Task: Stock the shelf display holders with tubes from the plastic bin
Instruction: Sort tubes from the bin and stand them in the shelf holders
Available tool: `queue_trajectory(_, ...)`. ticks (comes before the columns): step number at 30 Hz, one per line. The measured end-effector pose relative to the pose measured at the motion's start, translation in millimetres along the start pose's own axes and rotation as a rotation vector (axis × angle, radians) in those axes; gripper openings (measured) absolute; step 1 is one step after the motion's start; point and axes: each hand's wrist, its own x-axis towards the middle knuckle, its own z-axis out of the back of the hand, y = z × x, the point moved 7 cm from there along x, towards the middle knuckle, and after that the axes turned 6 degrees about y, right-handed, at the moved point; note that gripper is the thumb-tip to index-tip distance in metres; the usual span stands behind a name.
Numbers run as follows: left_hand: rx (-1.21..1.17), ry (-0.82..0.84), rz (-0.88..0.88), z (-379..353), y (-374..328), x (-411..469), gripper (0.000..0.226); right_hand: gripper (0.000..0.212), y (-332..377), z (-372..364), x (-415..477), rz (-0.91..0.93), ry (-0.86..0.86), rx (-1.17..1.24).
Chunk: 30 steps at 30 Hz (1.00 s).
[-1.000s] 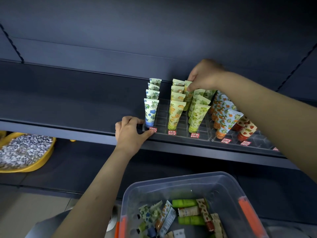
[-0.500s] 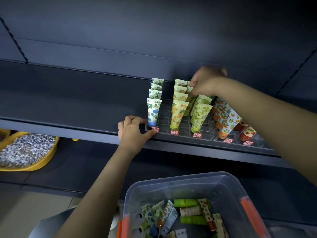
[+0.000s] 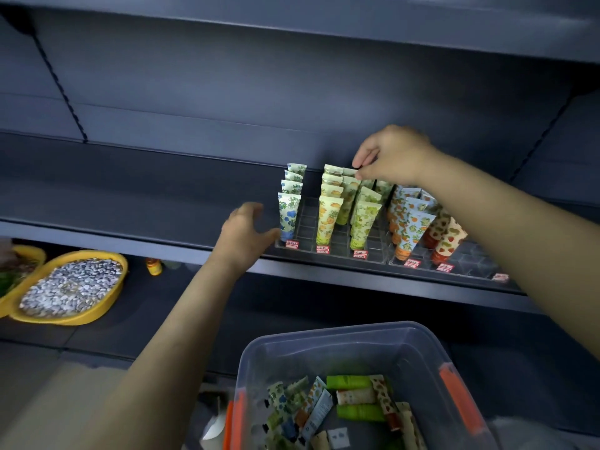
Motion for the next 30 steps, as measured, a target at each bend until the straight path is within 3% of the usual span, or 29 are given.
queue_trajectory(7, 0.333, -0.206, -0.362, 14.9, -80.6, -51.9, 0.046, 0.025, 13.6, 10.2, -75.5, 0.174, -0.063, -0.004)
queue_trajectory(12, 0.436, -0.249, -0.531, -20.1, -80.6, -100.6, 0.034, 0.028, -8.7, -38.1, -141.6, 0.185, -0.069, 0.054)
queue_trajectory(21, 0.473, 0.157, -0.447, -138.0, 16.2, -164.5, 0.040, 0.030, -86.4, -207.4, -238.3, -0.078, 0.219, 0.256)
queue_trajectory(30, 0.370, 0.388, -0.060, -193.6, 109.0, -199.1, 0.035, 0.027, -120.1, -313.8, -278.6, -0.277, 0.356, 0.382)
